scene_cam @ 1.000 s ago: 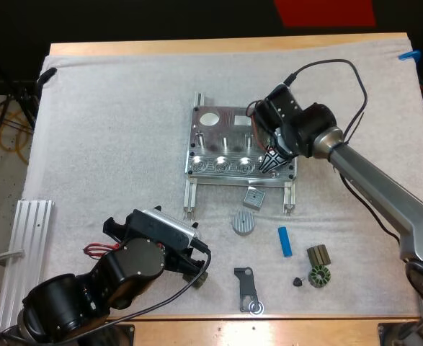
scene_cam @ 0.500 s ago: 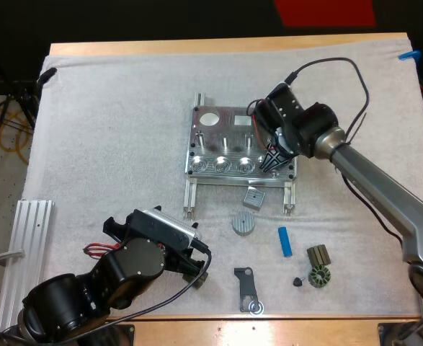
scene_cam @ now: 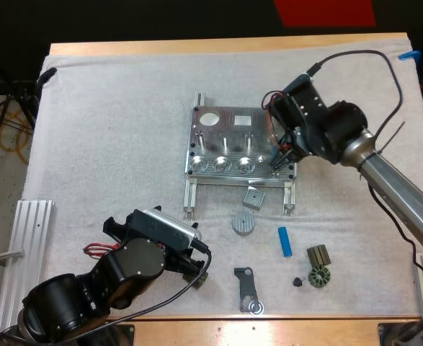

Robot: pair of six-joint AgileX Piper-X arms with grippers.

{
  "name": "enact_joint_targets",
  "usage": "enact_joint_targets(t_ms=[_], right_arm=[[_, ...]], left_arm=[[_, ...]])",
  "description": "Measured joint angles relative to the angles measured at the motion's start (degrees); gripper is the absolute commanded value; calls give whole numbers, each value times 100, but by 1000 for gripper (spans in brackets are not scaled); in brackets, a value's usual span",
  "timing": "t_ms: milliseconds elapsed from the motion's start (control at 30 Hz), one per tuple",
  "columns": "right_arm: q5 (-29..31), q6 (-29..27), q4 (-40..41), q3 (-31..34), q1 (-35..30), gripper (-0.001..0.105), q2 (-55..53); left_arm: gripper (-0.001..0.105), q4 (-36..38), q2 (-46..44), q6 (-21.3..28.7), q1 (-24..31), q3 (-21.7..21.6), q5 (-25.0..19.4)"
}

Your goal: Load cells from right to left

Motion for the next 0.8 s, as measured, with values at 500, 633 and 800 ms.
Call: enact_joint_targets(t_ms=[500, 633, 800], right_arm=[[-875, 710, 686, 14, 0, 44, -535], [-885, 710, 700, 14, 0, 44, -753], [-900, 740, 765, 14, 0, 44, -1041]], left_arm=[[65, 0, 0, 28, 0, 0, 0], [65, 0, 0, 37, 0, 0, 0], [65, 0, 0, 37, 0, 0, 0]])
